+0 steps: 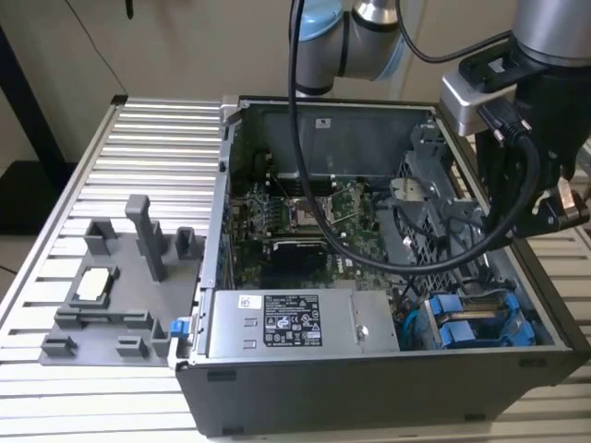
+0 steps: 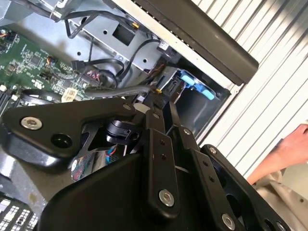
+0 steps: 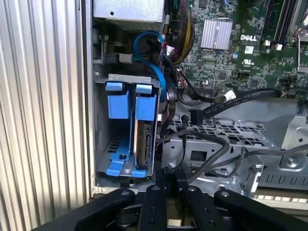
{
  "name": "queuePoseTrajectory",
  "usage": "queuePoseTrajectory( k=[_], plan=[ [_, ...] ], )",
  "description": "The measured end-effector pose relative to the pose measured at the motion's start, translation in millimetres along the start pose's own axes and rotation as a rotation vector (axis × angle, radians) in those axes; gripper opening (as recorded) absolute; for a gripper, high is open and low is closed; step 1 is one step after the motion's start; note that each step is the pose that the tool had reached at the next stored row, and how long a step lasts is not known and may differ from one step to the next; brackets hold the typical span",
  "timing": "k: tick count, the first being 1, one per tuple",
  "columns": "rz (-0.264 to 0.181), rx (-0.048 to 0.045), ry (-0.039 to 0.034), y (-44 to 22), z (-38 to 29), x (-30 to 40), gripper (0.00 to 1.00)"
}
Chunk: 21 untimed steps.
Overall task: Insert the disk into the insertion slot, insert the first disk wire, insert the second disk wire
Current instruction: 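Insert the first disk wire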
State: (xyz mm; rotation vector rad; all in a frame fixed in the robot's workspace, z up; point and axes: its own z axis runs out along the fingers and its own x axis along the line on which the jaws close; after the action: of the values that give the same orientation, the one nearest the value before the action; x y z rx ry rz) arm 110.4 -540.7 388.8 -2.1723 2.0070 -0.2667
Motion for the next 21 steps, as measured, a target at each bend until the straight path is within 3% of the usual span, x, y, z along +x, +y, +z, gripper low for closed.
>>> queuePoseTrajectory(
  k=[10, 14, 21],
  plan=[
    [0.000, -0.0782, -0.0062, -7.5, 6.7, 9.2, 0.19],
    [0.000, -0.0959, -0.0077, -11.6, 11.5, 12.0, 0.19],
    [0.002, -0.1167, -0.0090, -16.8, 20.4, 14.0, 0.19]
  ],
)
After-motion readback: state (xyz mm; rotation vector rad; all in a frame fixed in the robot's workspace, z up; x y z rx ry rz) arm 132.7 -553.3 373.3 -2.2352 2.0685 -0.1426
